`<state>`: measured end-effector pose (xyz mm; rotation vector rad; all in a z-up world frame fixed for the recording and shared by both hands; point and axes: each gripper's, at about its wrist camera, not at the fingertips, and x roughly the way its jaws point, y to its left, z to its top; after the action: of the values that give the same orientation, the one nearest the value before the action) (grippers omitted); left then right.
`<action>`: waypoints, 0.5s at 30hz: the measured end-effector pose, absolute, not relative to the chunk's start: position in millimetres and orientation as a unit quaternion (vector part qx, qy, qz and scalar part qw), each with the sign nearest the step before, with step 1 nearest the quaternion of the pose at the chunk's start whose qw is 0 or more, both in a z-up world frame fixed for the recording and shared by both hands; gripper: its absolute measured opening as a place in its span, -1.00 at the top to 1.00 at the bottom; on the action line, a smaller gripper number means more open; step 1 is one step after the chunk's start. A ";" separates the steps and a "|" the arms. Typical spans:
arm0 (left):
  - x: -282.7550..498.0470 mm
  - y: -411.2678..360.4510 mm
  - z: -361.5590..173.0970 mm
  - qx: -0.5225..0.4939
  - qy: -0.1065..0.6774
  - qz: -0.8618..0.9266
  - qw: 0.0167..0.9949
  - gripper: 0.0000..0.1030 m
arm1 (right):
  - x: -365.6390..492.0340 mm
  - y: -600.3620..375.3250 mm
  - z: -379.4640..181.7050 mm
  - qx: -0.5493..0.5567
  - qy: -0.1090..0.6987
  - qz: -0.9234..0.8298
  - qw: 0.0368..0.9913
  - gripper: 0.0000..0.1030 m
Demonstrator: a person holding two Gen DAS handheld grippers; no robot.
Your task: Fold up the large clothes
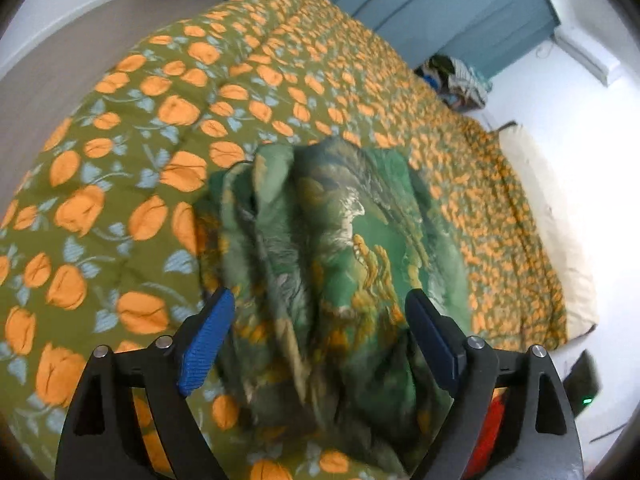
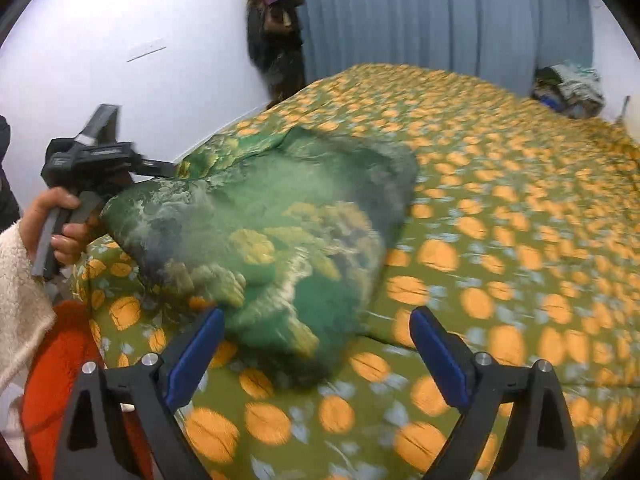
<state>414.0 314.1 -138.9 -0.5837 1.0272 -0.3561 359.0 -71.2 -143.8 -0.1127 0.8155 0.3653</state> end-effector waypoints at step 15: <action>449.8 291.2 -183.5 -0.250 0.568 -0.138 0.772 -0.84 | 353.7 -76.6 -146.0 -0.028 0.418 0.174 0.891 -0.85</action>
<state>449.8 291.2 -183.5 -0.5416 1.2322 -0.2996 353.7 -76.6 -146.0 -0.0582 0.8680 0.3613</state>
